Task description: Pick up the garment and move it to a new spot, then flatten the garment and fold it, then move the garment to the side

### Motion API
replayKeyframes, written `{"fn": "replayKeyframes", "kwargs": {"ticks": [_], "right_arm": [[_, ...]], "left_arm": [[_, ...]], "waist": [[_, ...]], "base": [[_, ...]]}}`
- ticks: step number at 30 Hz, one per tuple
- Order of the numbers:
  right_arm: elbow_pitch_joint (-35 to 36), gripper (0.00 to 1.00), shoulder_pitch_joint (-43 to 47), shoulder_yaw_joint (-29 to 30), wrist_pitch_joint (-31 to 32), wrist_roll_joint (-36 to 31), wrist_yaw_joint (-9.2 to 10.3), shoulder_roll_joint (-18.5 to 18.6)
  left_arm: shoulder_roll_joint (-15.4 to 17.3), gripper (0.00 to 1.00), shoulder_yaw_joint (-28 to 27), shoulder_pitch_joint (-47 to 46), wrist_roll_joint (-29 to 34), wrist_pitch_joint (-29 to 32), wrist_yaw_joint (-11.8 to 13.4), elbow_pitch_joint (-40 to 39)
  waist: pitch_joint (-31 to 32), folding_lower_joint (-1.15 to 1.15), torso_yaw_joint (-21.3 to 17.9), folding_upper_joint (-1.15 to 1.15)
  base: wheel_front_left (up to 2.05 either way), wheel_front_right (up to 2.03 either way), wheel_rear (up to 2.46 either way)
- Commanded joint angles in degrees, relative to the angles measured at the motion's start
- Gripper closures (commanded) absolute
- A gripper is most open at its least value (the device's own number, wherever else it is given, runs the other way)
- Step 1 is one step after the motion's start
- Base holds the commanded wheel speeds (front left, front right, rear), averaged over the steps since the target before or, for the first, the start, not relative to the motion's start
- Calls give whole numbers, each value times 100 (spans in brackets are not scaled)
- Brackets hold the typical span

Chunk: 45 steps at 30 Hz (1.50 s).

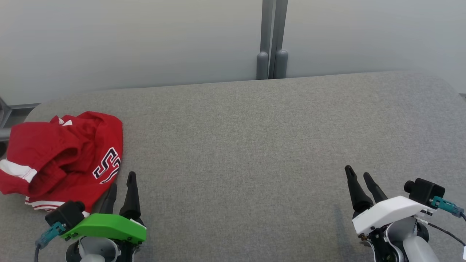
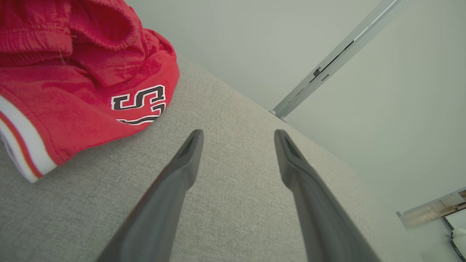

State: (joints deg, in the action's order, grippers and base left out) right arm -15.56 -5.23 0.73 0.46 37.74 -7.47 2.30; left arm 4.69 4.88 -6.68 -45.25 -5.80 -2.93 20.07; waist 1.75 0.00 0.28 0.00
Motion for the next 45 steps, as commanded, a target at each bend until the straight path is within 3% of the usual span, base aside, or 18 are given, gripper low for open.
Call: {"fn": "replayKeyframes", "kwargs": {"ticks": [1,28,45], "right_arm": [[79,0,-82,-32,16,-179,-2,35],[-49,0,-167,-229,-125,-2022,-2,51],[-133,0,-155,-216,-333,-2581,-3,61]], "left_arm": [[78,0,18,-98,171,-46,41,-52],[391,0,188,190,1483,-369,152,24],[457,0,256,332,2006,-549,230,-132]], "waist": [[3,0,0,0],[87,0,13,0],[137,0,13,0]], "base": [[0,0,0],[0,0,0],[0,0,0]]}}
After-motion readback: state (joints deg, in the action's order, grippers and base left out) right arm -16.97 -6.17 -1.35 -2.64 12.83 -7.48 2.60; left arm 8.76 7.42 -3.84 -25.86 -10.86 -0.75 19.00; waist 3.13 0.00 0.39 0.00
